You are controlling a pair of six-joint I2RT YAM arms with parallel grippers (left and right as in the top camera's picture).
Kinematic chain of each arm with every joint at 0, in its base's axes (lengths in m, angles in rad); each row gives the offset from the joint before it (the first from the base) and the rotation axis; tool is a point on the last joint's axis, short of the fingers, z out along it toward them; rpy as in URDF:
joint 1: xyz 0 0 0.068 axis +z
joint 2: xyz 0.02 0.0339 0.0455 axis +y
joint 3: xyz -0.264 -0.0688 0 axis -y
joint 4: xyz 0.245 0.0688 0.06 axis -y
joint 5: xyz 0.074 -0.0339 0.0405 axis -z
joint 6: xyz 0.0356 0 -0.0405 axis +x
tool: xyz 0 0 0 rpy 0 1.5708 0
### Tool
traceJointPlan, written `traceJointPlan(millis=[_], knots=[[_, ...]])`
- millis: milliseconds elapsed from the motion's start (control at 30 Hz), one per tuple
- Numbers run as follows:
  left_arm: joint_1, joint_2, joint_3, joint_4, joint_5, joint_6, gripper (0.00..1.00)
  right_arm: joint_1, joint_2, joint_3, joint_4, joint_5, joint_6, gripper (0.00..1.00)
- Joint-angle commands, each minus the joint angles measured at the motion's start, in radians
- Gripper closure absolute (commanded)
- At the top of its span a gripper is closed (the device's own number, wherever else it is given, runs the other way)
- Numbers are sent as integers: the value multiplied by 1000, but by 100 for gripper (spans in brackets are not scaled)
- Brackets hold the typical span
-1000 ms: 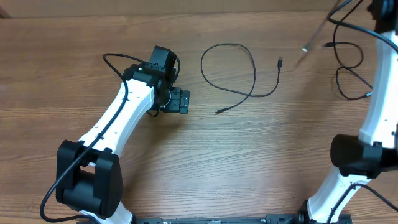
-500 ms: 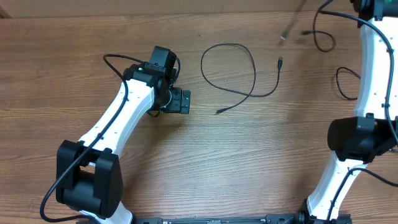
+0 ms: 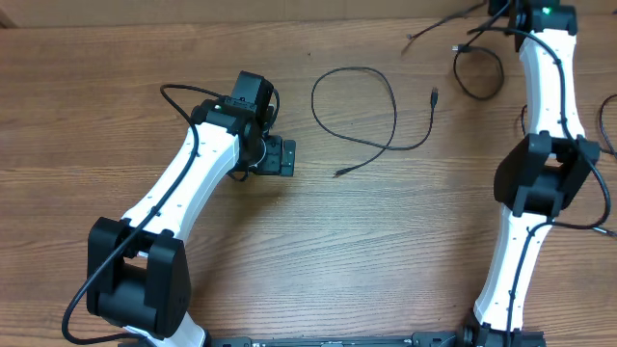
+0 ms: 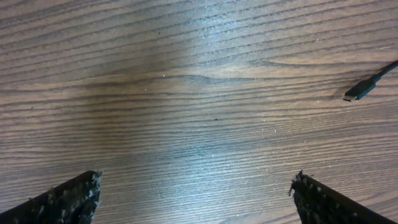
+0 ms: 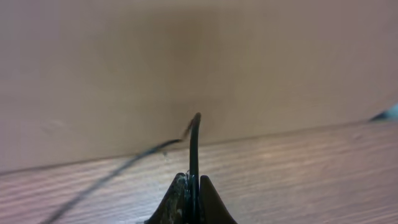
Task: Untangle cables
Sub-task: 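Hold the cable raised at the upper right with the right gripper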
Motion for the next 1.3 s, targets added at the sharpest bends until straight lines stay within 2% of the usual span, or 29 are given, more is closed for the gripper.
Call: traceJointPlan(millis=[0, 333, 367, 433, 500, 867, 1100, 1267], knots=[[-6, -8, -2, 1, 0, -16, 1, -27, 38, 1, 14, -5, 21, 96], [-6, -8, -2, 27, -4, -9, 0, -71, 145, 1, 30, -31, 22, 96], [-6, -8, -2, 29, -3, -10, 1, -74, 152, 1, 26, -31, 26, 88], [-6, -8, -2, 30, -3, -10, 0, -77, 156, 1, 25, -30, 43, 36], [-6, -8, -2, 30, -3, -10, 0, -77, 158, 1, 32, -30, 44, 0], [-6, -8, -2, 30, 0, -10, 1, -64, 134, 48, 24, -27, 44, 0], [-6, -8, -2, 31, 0, -9, 0, -36, 32, 179, -103, -27, 48, 0], [-6, -8, -2, 30, -1, -9, 0, -21, -76, 209, -231, -27, 48, 0]])
